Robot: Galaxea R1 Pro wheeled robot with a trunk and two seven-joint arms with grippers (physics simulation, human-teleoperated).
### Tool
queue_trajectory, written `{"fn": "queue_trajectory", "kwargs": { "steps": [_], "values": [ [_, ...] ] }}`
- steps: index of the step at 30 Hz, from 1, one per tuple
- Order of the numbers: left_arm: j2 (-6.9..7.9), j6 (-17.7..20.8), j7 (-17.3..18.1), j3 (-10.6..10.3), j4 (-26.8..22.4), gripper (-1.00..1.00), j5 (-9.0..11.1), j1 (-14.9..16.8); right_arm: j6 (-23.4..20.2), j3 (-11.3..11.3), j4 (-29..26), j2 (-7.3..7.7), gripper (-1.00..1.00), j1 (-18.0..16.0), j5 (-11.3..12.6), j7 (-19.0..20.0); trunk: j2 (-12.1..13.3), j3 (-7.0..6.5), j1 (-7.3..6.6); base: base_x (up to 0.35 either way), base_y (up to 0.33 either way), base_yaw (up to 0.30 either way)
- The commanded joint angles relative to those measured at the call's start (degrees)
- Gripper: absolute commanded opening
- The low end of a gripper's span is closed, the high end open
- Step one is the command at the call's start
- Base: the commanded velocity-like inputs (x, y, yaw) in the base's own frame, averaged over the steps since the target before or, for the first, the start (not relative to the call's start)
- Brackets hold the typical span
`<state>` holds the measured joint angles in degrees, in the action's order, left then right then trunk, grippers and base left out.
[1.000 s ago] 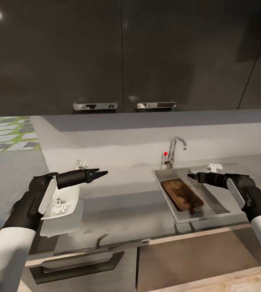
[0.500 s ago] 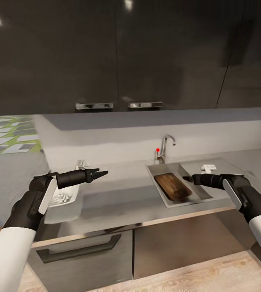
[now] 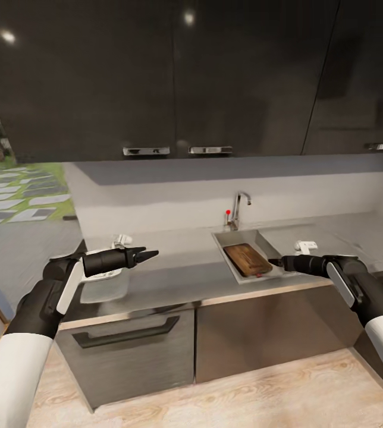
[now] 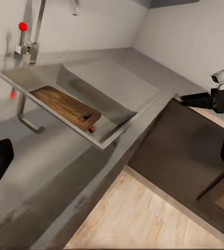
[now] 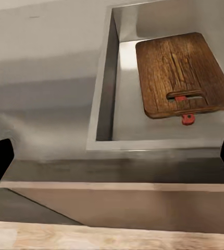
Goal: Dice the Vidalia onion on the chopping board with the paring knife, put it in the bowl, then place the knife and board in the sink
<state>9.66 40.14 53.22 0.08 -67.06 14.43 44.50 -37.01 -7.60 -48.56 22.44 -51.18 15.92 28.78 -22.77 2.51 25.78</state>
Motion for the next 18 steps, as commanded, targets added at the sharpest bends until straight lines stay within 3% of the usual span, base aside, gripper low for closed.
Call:
{"fn": "queue_trajectory", "kwargs": {
  "steps": [1,12,18],
  "values": [
    [0.01,0.36,0.05,0.01,0.0,1.0,0.24,0.06,-0.27,-0.14,-0.04,0.06,1.0,-0.06,0.25,-0.04,-0.14,0.14,0.01,-0.326,0.0,0.0],
    [0.01,0.38,0.05,0.01,0.0,1.0,0.24,0.06,-0.32,-0.14,-0.04,0.06,1.0,-0.06,0.25,-0.09,-0.14,0.14,0.01,-0.305,0.0,0.0],
    [-0.65,0.38,0.05,-0.13,0.06,1.0,0.24,0.06,-0.37,-0.14,-0.04,0.06,1.0,-0.06,0.23,-0.17,-0.14,0.14,0.01,-0.091,0.0,0.0]
  ]
}}
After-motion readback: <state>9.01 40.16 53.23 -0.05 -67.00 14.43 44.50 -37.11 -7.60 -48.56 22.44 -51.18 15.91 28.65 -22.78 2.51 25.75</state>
